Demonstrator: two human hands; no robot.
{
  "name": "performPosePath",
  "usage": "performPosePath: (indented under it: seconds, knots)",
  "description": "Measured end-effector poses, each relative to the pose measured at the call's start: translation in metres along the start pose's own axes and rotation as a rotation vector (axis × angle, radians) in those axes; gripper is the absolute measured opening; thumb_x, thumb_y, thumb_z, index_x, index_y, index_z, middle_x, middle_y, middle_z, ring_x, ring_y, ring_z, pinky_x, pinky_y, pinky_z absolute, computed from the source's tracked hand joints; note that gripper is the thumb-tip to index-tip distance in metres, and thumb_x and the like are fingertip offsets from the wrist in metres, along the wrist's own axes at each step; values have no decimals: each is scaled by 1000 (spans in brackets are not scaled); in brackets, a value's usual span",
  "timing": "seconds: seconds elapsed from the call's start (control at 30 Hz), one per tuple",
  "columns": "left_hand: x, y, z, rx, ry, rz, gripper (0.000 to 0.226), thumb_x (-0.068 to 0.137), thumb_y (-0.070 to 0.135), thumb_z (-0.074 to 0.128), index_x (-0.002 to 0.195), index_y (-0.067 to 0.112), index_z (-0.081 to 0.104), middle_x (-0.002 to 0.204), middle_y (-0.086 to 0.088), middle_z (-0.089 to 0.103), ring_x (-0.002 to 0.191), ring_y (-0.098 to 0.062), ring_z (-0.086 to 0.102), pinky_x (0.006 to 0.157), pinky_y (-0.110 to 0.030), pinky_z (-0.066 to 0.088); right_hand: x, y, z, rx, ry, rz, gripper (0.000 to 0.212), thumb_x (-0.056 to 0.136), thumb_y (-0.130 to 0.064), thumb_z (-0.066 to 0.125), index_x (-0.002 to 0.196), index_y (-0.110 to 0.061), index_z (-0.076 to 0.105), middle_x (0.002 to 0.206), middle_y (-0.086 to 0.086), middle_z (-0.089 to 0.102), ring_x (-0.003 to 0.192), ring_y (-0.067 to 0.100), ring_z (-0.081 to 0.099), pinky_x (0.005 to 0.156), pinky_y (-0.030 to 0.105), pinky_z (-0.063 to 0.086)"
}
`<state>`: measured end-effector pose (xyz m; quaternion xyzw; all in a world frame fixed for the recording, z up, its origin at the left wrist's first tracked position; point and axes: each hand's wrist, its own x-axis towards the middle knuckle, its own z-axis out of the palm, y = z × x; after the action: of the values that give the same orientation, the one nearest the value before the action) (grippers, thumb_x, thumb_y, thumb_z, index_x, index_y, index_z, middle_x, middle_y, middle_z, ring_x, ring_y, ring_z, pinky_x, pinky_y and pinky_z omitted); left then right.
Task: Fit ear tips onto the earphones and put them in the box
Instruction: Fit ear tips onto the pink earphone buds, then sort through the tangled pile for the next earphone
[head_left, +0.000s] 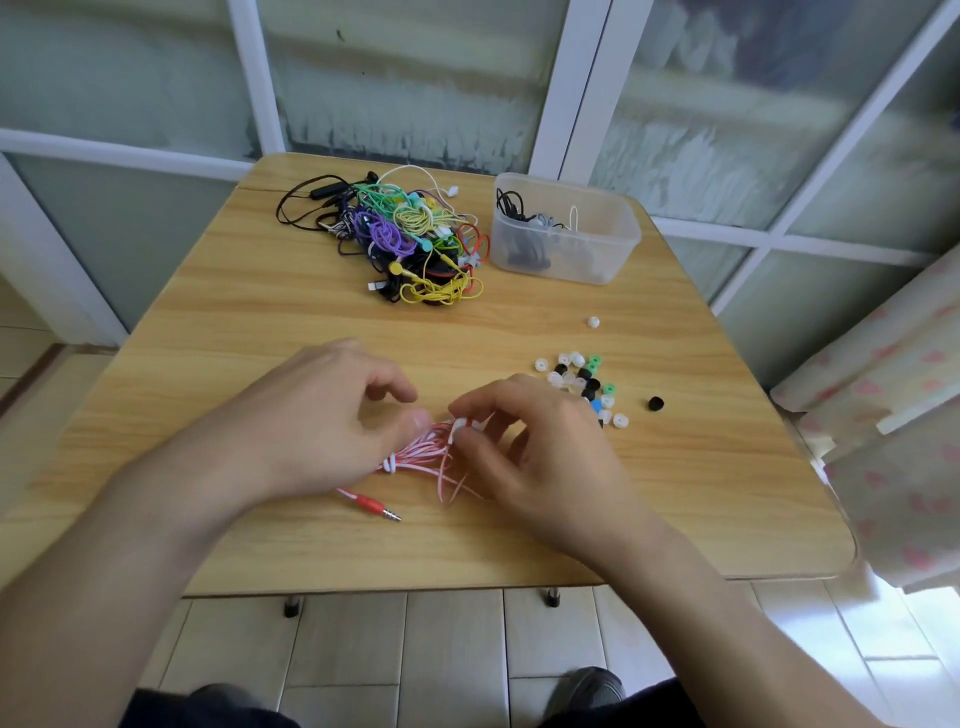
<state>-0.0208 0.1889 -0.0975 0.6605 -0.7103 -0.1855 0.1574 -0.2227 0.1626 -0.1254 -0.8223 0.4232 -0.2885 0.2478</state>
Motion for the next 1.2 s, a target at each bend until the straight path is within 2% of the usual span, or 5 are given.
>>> performPosePath:
  seconds: [0.13, 0.37, 0.53, 0.77, 1.2]
  knots:
    - [-5, -3, -2, 124, -191, -27, 49, 65, 57, 77, 107, 45, 55, 97, 17, 50, 79, 8, 47, 74, -21, 39, 4, -3, 7, -38, -5, 29, 19, 88, -24, 67, 107, -25, 69, 96, -10, 63, 83, 6, 61, 75, 19, 49]
    - [0, 1, 8, -146, 36, 0, 17, 71, 31, 81, 84, 29, 71, 60, 14, 61, 59, 2, 56, 53, -11, 39, 9, -8, 6, 10, -133, 81, 48, 78, -32, 75, 123, -33, 60, 110, -11, 55, 88, 1, 62, 81, 19, 51]
    - [13, 7, 9, -659, 191, -17, 27, 70, 27, 86, 92, 21, 71, 80, 1, 73, 72, -20, 69, 68, -37, 58, 34, -9, 4, 84, 55, 34, 25, 79, -21, 76, 103, -26, 71, 88, -9, 72, 74, 6, 68, 71, 28, 56]
    - [43, 13, 0, -948, 605, -2, 34, 80, 35, 65, 110, 17, 63, 106, 0, 68, 97, -8, 62, 83, -22, 49, 87, -5, -48, 196, 258, 148, 5, 88, -16, 71, 90, -20, 69, 72, 3, 73, 58, 12, 71, 57, 24, 56]
    - [64, -5, 13, -541, 533, 28, 9, 91, 15, 60, 96, 18, 67, 84, 7, 68, 72, -17, 61, 68, -27, 49, 223, 49, -106, -295, 216, 544, 18, 77, -22, 74, 85, -6, 76, 68, 4, 68, 54, 13, 59, 56, 26, 52]
